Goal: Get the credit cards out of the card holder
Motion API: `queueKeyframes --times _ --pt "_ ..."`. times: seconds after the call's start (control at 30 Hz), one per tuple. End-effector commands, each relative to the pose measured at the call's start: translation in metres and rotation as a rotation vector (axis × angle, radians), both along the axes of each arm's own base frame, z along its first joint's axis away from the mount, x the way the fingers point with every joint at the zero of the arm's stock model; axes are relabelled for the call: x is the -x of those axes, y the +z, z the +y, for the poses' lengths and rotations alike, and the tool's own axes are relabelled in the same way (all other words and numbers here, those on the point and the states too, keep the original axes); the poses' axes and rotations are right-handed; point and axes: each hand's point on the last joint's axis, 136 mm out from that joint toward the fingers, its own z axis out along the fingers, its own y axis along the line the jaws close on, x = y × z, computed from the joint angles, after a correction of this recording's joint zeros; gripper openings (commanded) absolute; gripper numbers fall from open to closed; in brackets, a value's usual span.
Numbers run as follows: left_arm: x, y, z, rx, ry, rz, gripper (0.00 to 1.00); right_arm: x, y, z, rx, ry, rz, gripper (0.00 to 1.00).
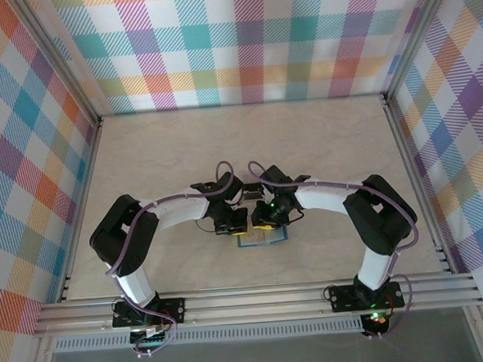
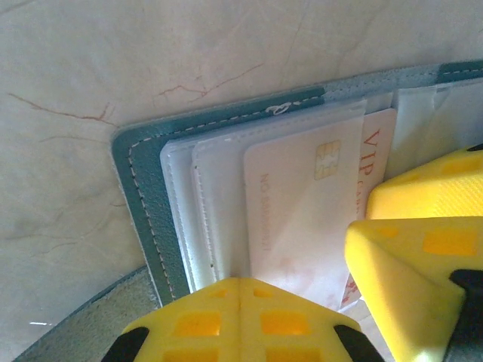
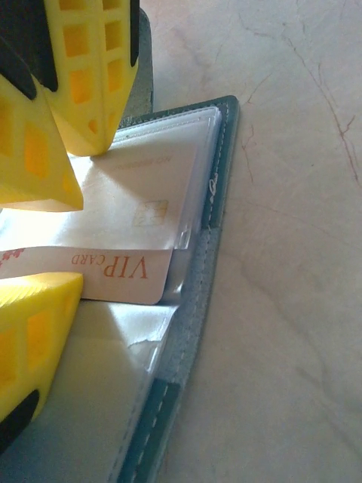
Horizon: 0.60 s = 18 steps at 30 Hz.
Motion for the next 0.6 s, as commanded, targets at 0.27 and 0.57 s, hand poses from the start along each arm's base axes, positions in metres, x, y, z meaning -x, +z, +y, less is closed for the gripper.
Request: queueKeyframes --times 0.27,0.57 --pt "0.0 0.012 0.002 -0.019 -0.013 -0.024 0.0 0.001 0.018 -0.008 -0.001 -0.01 -0.029 0.3" --pt "-0.004 0.022 -0.015 -0.003 -0.054 -0.036 0.0 0.002 0.006 -0.019 0.055 -0.019 -0.013 0.3"
